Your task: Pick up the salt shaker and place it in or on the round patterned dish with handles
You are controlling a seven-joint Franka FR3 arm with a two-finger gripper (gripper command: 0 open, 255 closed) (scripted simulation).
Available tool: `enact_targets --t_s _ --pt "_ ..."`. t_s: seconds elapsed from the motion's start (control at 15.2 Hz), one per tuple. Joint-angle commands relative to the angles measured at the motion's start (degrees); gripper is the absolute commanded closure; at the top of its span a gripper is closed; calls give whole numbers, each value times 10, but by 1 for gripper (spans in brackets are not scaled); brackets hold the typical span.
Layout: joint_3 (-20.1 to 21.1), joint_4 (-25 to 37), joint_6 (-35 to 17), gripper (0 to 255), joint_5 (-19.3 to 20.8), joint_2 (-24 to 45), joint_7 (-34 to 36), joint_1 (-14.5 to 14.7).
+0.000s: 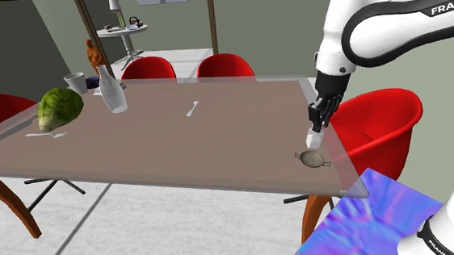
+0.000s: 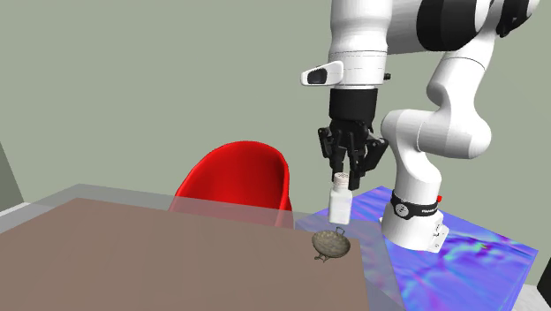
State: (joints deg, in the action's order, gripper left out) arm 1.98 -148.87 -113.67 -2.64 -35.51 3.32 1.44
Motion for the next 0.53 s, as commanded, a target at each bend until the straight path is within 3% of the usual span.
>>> enact_targets --t_s 0.0,0.26,0.46 --pt "2 -15 -19 255 -1 4 1 1" --pt "3 -41 -58 255 -2 17 0 1" --pt "3 -41 -58 255 -2 17 0 1"
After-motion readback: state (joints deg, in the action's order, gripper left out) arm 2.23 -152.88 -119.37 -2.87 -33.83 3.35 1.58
